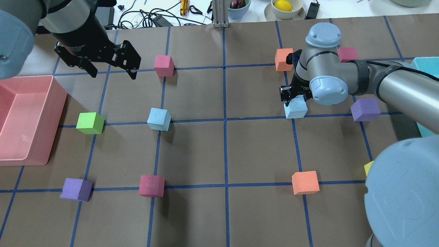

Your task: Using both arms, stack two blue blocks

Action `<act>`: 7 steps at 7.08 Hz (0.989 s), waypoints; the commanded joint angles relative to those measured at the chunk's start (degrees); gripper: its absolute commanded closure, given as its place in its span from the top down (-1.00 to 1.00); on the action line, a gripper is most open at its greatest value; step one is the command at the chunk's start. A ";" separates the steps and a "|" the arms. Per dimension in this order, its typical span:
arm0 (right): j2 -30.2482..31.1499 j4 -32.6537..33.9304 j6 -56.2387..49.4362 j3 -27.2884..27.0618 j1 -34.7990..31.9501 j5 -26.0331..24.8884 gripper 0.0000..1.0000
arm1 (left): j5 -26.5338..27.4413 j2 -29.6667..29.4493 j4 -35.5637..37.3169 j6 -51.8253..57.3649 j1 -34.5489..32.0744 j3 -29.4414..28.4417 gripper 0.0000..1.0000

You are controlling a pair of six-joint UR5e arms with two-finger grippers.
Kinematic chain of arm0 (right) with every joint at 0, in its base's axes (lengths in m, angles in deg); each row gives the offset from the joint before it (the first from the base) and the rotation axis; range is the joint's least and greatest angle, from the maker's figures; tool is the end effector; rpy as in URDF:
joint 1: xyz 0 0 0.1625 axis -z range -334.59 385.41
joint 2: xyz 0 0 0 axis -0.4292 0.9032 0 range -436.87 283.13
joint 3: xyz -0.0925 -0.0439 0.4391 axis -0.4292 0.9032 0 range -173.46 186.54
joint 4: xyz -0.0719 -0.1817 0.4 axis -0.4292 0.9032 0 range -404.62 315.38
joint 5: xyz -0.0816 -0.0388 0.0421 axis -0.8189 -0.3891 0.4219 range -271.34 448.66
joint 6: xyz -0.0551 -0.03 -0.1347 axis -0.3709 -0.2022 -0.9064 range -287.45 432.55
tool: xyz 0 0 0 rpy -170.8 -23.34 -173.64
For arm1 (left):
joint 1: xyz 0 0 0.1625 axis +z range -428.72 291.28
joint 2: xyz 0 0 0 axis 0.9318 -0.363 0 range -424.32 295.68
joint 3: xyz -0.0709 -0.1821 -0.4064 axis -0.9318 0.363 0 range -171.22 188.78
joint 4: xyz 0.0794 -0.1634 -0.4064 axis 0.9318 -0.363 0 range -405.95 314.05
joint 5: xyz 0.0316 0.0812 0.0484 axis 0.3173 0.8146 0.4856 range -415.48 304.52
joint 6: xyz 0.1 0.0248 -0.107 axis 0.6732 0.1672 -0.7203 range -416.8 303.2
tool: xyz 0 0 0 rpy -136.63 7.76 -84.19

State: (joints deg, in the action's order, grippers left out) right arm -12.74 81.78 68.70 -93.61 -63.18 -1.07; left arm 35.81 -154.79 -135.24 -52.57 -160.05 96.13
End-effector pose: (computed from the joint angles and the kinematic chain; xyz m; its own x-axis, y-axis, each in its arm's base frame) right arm 0.1182 -0.6440 0.1706 -0.9991 -0.0427 -0.0042 -0.0427 0.9991 -0.0070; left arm -0.1424 -0.5320 0.4863 -0.9951 0.0956 -0.0262 0.0968 0.9941 -0.0487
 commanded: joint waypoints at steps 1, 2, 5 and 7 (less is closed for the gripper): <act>-0.58 -5.76 9.15 9.21 -1.05 1.47 -1.00 | -0.15 -3.64 1.56 -0.35 0.10 0.80 1.00; -2.33 -10.42 11.73 15.88 -2.45 4.79 -1.00 | -0.15 -6.27 3.92 -0.09 0.10 2.11 1.00; -13.57 -14.84 18.52 32.07 -9.92 1.76 -1.00 | -0.07 -12.18 19.81 0.00 0.01 11.15 1.00; -18.67 -15.04 25.70 38.16 -14.49 1.66 -1.00 | -0.07 -14.29 25.98 0.52 -0.08 15.12 1.00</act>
State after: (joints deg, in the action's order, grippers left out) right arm -28.05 67.19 90.35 -59.44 -74.92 0.87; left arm 35.70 -167.73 -113.11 -52.38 -160.08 108.85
